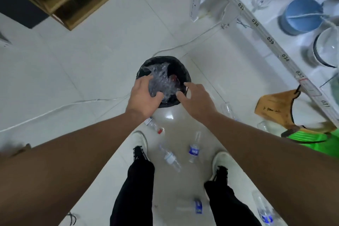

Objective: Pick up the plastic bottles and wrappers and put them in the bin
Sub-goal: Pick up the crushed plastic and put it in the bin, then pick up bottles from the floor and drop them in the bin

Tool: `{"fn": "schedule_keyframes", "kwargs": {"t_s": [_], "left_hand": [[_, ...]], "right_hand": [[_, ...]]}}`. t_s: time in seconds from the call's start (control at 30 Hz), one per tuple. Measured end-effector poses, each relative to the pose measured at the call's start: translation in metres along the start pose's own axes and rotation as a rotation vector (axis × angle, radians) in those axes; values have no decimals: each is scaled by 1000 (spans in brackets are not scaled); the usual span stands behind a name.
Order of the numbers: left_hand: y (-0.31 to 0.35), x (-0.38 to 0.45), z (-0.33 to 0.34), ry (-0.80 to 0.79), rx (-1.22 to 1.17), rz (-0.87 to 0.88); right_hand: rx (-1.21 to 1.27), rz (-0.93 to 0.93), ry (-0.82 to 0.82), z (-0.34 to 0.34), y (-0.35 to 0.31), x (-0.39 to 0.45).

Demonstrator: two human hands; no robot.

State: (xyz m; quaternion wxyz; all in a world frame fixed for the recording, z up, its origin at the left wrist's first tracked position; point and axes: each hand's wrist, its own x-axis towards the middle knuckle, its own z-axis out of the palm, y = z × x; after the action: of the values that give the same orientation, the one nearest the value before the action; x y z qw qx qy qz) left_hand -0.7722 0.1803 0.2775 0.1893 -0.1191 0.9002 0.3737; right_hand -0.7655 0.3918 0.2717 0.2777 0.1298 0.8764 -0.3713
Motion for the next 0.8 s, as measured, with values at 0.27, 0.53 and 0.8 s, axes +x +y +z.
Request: {"fn": "schedule_keyframes", "kwargs": {"t_s": [0.27,0.53,0.8], "left_hand": [[7,-126,20,85,15,-147],[-21,-216,52,97,-27,-263],[-93,-267,77,33,-69,-330]], "right_hand": [[-46,28,-91,-33,65,-93],[-75,111,-100,-33,119,-151],[-94,276,-97,39,148,-200]]}}
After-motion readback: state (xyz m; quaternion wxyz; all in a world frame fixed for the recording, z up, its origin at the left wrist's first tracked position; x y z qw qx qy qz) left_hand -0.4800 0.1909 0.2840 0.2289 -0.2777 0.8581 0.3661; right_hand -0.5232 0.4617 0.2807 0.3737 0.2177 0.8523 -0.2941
